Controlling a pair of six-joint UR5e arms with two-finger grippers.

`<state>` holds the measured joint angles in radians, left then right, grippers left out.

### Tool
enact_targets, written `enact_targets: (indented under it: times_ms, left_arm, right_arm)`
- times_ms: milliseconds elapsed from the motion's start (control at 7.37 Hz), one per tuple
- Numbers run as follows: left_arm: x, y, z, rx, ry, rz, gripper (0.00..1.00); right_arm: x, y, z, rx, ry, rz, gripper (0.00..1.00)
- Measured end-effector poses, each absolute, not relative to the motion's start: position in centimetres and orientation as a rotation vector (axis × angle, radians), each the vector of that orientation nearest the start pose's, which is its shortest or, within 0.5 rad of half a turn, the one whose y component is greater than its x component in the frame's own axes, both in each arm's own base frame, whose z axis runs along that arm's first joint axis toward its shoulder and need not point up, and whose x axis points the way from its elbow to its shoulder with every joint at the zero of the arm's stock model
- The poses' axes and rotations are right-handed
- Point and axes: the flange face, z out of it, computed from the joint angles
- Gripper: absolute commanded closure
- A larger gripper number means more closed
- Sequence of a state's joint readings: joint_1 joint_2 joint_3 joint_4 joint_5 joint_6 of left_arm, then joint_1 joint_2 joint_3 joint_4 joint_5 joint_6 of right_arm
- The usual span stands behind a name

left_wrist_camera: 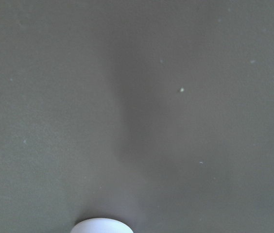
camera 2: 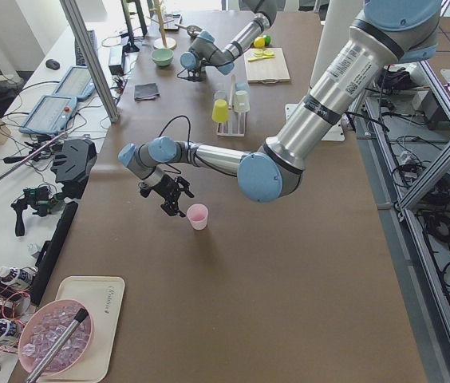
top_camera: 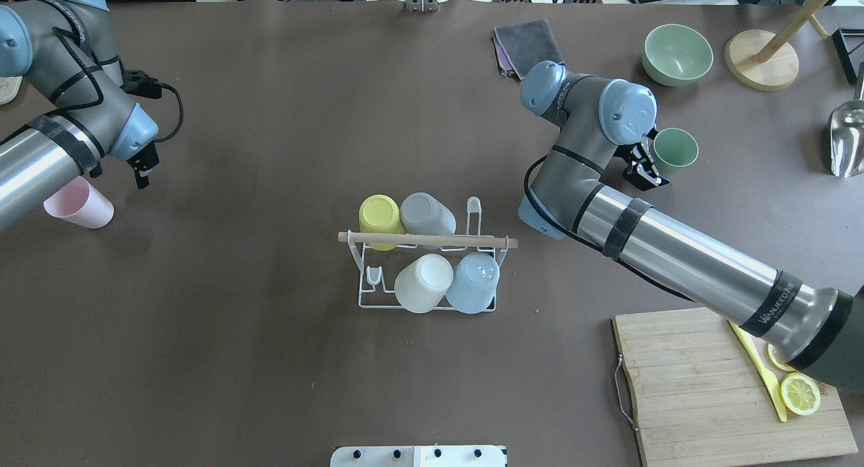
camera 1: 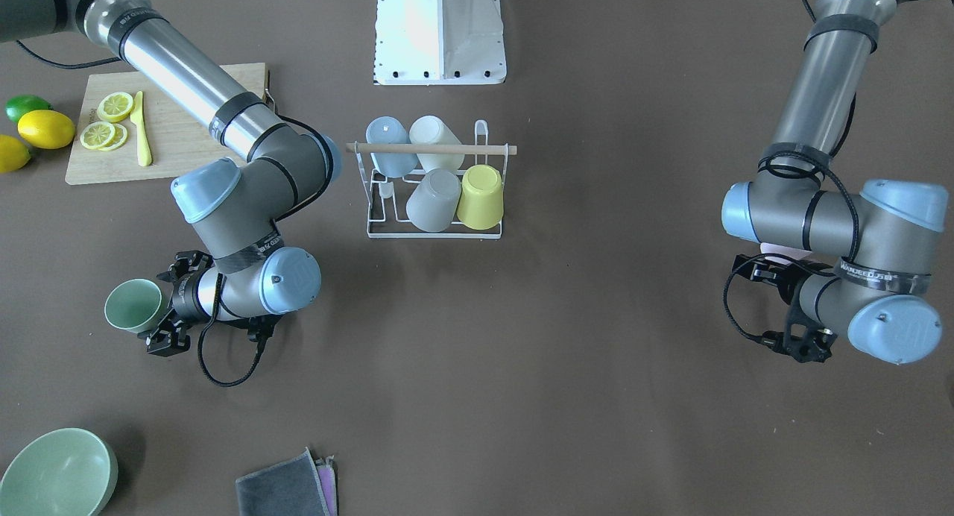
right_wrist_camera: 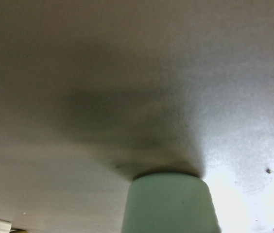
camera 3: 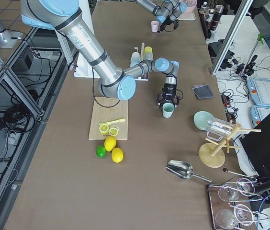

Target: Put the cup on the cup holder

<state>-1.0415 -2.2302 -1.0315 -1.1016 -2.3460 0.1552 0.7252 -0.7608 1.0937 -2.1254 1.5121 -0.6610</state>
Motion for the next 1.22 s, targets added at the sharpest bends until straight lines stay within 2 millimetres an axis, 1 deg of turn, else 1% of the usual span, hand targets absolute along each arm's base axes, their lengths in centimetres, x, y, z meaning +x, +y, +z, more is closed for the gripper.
enact_targets:
  times_ms: [407,950,1222]
  left_arm:
    - [30.4,-65.1,55.8,-0.465,0.645,0.548,0.02]
    - [30.0,-64.7,57.0,-0.482,0.619,0.591,0.02]
    - [30.7,-64.2,57.4,-0.5,0.619,0.605,0.02]
  right_arm:
    - [-47.8,-59.8,45.0,-0.24,0.116,-1.509,0.01]
    - [-47.4,-59.5,46.2,-0.255,0.123,-1.513,0.01]
    - [-46.7,-59.0,47.1,-0.256,0.123,-1.514,0.01]
